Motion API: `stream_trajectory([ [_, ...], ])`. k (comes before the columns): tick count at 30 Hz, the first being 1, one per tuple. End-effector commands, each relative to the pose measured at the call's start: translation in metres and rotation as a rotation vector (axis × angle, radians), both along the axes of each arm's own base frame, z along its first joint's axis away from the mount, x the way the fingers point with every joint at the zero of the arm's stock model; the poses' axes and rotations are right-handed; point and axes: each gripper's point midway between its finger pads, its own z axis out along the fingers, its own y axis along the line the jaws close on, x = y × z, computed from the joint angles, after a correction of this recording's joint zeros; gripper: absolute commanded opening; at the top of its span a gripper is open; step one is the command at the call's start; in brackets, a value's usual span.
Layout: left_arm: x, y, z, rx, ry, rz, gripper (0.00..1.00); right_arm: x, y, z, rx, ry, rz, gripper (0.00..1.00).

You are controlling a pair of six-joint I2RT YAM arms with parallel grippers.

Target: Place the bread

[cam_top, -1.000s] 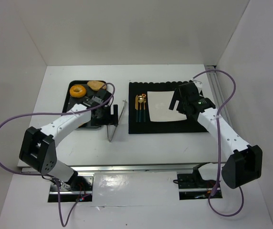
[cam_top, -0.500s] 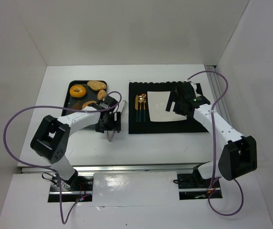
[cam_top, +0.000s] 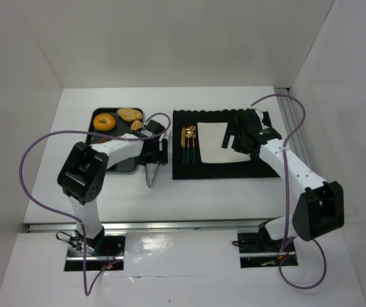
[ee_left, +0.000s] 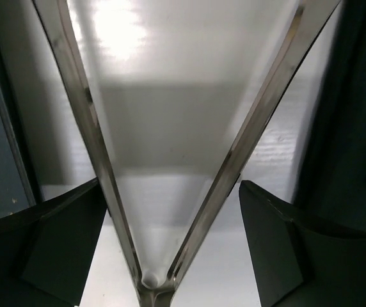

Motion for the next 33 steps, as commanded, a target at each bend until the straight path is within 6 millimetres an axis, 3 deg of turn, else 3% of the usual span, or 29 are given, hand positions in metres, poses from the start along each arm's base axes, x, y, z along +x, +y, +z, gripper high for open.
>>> stream_trajectory([
  [1,0.022,-0.006,0.006,-0.007,-0.053,0.0,0.95,0.011,0.005,0.009,0.015,-0.048,0.003,1.0],
  [4,0.025,-0.007,0.003,0.0,-0.049,-0.009,0.88,0.008,0.004,0.008,0.021,-0.047,-0.004,1.0],
  [7,0.029,-0.006,0.006,0.009,-0.064,-0.012,0.67,0.008,0.004,0.005,0.02,-0.046,-0.004,1.0],
  [8,0.033,-0.006,0.013,0.009,-0.085,-0.007,0.54,0.008,0.004,0.008,0.023,-0.055,-0.004,1.0],
  [10,0.032,-0.005,0.021,0.017,-0.088,-0.026,0.37,0.008,0.004,0.008,0.023,-0.055,-0.004,1.0],
  [11,0.04,-0.007,0.032,0.011,-0.122,-0.02,0.25,0.008,0.004,0.008,0.023,-0.055,-0.004,1.0],
  [16,0.044,-0.007,0.09,0.003,-0.196,-0.07,0.04,0.01,0.003,0.012,0.019,-0.066,-0.01,1.0],
  [17,0.048,-0.009,0.116,-0.022,-0.247,-0.068,0.04,0.01,0.003,0.012,0.019,-0.066,-0.01,1.0],
  [20,0.046,0.003,0.149,-0.015,-0.267,-0.052,0.03,0.012,0.002,0.019,0.019,-0.087,-0.016,1.0],
  [21,0.052,0.006,0.171,-0.024,-0.301,-0.047,0.03,0.013,0.002,0.027,0.026,-0.107,-0.016,1.0],
  [23,0.05,0.022,0.182,-0.033,-0.267,-0.02,0.03,0.012,0.002,0.031,0.03,-0.119,-0.016,1.0],
  [24,0.055,0.027,0.197,-0.05,-0.286,-0.006,0.03,0.012,0.005,0.031,0.03,-0.119,-0.007,1.0],
  [28,0.057,0.049,0.209,-0.103,-0.238,0.026,0.03,0.009,0.002,0.036,0.02,-0.129,-0.006,1.0],
  [33,0.063,0.085,0.205,-0.161,-0.187,0.071,0.07,0.008,0.0,0.042,0.02,-0.149,-0.012,1.0],
])
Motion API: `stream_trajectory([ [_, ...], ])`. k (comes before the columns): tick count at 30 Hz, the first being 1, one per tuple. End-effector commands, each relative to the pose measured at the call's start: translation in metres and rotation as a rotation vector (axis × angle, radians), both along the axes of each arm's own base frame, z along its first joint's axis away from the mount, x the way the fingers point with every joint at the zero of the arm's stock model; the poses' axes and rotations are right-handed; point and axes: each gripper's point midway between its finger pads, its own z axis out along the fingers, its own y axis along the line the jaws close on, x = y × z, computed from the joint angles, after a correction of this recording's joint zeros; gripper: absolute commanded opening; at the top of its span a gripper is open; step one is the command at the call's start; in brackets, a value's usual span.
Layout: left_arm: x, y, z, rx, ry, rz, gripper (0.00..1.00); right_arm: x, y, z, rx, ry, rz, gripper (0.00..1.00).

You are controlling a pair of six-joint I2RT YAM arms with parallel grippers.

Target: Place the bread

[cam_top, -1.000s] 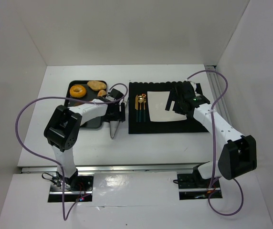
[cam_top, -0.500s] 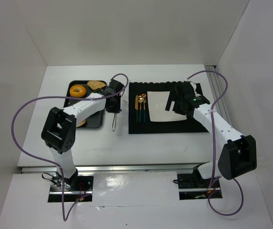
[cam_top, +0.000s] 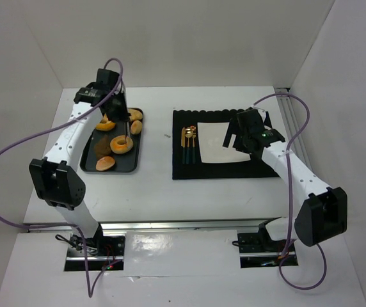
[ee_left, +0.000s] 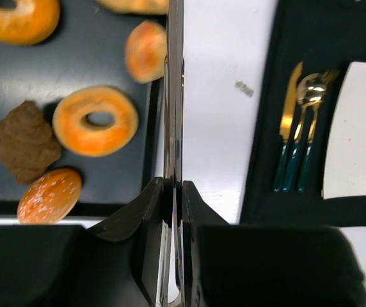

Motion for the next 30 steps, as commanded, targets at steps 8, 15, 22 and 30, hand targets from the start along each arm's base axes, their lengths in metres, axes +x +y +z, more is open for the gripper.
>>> stream_trajectory([
  [8,0.0,0.041,-0.013,-0.143,0.122,-0.004,0.24,0.004,0.0,0.025,0.017,-0.094,-0.012,1.0],
  [15,0.008,0.051,-0.023,-0.248,0.141,0.007,0.46,0.004,0.002,0.029,0.02,-0.105,-0.016,1.0],
  [22,0.009,0.06,-0.029,-0.258,0.144,0.034,0.48,0.002,0.002,0.025,0.024,-0.097,-0.022,1.0],
  [30,0.022,0.076,-0.041,-0.396,0.14,0.155,0.48,0.003,0.002,0.019,0.017,-0.079,-0.022,1.0],
])
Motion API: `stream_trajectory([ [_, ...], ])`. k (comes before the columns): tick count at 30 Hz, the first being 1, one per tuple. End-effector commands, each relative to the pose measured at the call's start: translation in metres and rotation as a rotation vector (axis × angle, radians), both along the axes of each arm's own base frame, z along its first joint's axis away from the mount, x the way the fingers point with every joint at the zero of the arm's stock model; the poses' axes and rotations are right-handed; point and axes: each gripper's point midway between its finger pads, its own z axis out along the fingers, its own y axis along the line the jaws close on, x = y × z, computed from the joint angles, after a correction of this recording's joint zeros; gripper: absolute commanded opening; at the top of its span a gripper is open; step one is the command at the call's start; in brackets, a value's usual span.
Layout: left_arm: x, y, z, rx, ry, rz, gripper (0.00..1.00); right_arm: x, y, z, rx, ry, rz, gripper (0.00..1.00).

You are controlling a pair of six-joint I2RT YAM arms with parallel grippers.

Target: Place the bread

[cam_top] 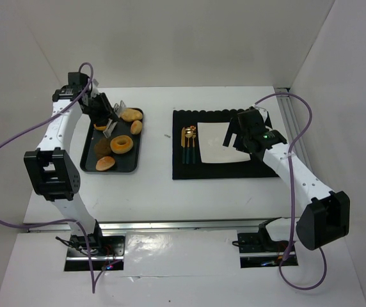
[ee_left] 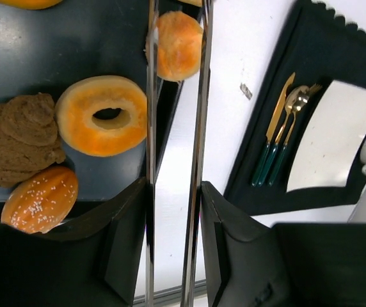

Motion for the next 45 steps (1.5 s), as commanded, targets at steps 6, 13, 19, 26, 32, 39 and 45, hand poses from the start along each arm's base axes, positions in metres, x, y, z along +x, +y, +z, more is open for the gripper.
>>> stream_trajectory([
  [6,0.022,0.005,-0.015,-0.191,-0.015,0.082,0.51,0.004,0.004,0.008,0.008,-0.044,-0.005,1.0],
  [13,0.026,0.01,-0.035,-0.321,0.006,0.119,0.58,0.004,0.006,0.002,0.014,-0.025,-0.006,1.0],
  [19,0.027,0.015,-0.041,-0.331,0.018,0.158,0.58,0.009,0.011,0.001,0.011,-0.016,0.004,1.0],
  [26,0.035,0.017,-0.057,-0.341,0.042,0.187,0.58,0.014,0.013,0.001,0.011,-0.014,0.004,1.0],
  [32,0.04,0.019,-0.066,-0.336,0.048,0.202,0.56,0.014,0.013,-0.002,0.008,-0.006,0.004,1.0],
  [39,0.038,0.025,-0.061,-0.294,0.025,0.216,0.23,0.015,0.017,-0.003,0.008,-0.007,0.013,1.0],
  [45,0.028,0.03,-0.028,-0.247,-0.038,0.227,0.01,0.017,0.018,0.001,0.021,-0.025,0.006,1.0],
])
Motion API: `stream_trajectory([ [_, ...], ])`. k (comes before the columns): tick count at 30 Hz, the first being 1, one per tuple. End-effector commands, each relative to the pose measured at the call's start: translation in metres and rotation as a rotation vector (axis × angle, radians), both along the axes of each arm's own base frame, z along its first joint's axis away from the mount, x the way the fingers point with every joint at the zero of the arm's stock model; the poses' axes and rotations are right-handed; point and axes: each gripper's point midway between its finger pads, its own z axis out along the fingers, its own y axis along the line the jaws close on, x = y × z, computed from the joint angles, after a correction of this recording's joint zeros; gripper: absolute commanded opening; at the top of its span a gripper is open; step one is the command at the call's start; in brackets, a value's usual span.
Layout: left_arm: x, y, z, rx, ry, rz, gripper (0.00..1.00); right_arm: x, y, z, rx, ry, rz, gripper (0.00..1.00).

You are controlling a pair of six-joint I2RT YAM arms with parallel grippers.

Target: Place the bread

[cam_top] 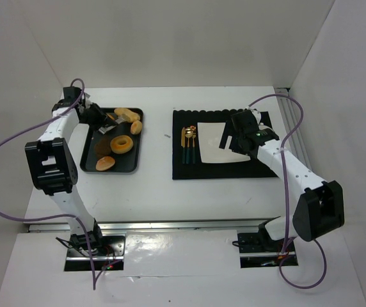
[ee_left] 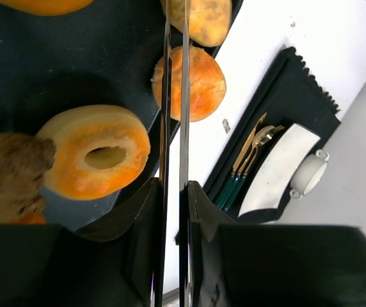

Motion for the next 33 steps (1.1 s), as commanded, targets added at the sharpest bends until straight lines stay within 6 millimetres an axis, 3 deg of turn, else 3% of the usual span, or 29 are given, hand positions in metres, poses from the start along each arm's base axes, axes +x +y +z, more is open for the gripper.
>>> stream_trajectory([
  [1,-0.007,0.012,0.048,0.082,-0.111,0.034,0.0,0.015,0.008,0.024,0.036,-0.09,-0.006,1.0],
  [4,-0.013,0.009,0.07,0.117,-0.165,0.03,0.0,0.014,0.011,0.024,0.036,-0.09,0.004,1.0],
  [5,-0.016,0.013,0.086,0.149,-0.203,0.051,0.0,0.016,0.012,0.026,0.039,-0.098,0.004,1.0],
  [8,-0.023,0.003,0.108,0.204,-0.269,0.023,0.0,0.017,0.016,0.03,0.062,-0.111,0.017,1.0],
  [11,-0.025,-0.024,0.124,0.253,-0.324,-0.08,0.0,0.017,0.016,0.03,0.062,-0.111,0.017,1.0],
  [15,-0.038,-0.098,0.121,0.231,-0.344,-0.357,0.0,0.014,0.007,0.044,0.04,-0.146,-0.01,1.0],
  [16,-0.047,-0.132,0.108,0.213,-0.318,-0.444,0.0,0.012,0.0,0.051,0.024,-0.168,-0.032,1.0],
  [18,-0.056,-0.167,0.103,0.208,-0.316,-0.526,0.0,0.006,-0.009,0.064,0.003,-0.193,-0.058,1.0],
  [19,-0.072,-0.201,0.098,0.196,-0.315,-0.612,0.0,0.003,-0.014,0.07,-0.005,-0.209,-0.071,1.0],
  [20,-0.076,-0.218,0.097,0.19,-0.319,-0.639,0.0,0.0,-0.024,0.087,-0.001,-0.266,-0.113,1.0],
  [21,-0.08,-0.235,0.085,0.179,-0.296,-0.671,0.0,-0.006,-0.032,0.085,-0.014,-0.265,-0.131,1.0],
  [22,-0.092,-0.265,0.083,0.156,-0.307,-0.722,0.0,-0.011,-0.036,0.089,-0.005,-0.284,-0.148,1.0],
  [23,-0.095,-0.28,0.081,0.145,-0.313,-0.742,0.0,-0.017,-0.042,0.101,0.006,-0.33,-0.181,1.0],
  [25,-0.102,-0.315,0.067,0.126,-0.31,-0.802,0.0,-0.026,-0.052,0.102,0.01,-0.355,-0.222,1.0],
  [27,-0.104,-0.34,0.067,0.124,-0.333,-0.84,0.0,-0.036,-0.06,0.112,0.013,-0.389,-0.249,1.0],
  [29,-0.109,-0.365,0.044,0.156,-0.298,-0.882,0.0,-0.041,-0.065,0.119,0.023,-0.412,-0.26,1.0],
  [30,-0.101,-0.372,0.049,0.15,-0.321,-0.879,0.0,-0.042,-0.063,0.119,0.031,-0.409,-0.251,1.0],
  [33,-0.096,-0.386,0.026,0.138,-0.268,-0.881,0.0,-0.047,-0.062,0.116,0.029,-0.388,-0.23,1.0],
])
